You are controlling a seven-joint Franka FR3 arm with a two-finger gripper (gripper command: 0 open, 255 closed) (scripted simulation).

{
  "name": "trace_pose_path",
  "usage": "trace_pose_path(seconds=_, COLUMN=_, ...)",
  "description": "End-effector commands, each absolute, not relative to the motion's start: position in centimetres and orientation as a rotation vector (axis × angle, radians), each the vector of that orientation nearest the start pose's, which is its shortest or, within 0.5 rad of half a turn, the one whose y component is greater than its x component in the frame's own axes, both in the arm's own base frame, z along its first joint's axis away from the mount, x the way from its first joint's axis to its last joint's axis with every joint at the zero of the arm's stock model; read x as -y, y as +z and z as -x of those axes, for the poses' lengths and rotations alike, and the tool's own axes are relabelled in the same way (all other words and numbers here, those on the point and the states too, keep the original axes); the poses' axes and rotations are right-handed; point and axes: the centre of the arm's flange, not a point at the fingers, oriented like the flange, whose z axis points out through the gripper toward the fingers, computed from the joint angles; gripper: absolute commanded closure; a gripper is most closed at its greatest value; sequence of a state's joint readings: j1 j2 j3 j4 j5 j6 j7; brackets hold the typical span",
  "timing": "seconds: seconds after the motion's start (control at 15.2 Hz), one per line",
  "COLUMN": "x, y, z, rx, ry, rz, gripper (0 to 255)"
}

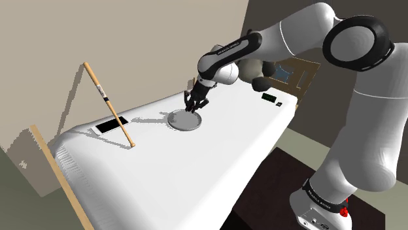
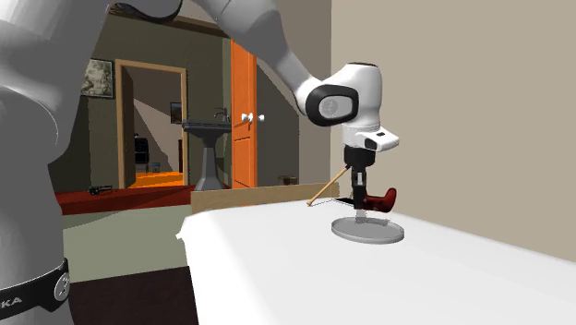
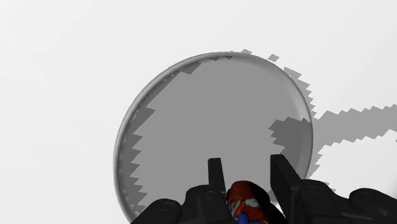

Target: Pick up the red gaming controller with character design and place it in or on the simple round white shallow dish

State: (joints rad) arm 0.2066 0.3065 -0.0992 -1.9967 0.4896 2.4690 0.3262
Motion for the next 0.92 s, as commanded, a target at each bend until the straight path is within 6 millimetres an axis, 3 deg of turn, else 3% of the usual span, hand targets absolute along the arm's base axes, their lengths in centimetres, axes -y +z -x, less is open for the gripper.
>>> trace_pose_path(seconds=0.0, x=-6.9, y=31.3, z=-61.5, rx=-0.79, ry=-0.139, rz=2.69, gripper=255)
trace_pose_path(seconds=0.46, x=-6.9, y=27.4, z=-61.5, rx=-0.79, ry=-0.139, rz=2.69, gripper=255)
trace_pose_path(seconds=0.86, x=-6.9, y=27.4, z=-61.5, rx=-0.79, ry=-0.139, rz=2.69, gripper=255)
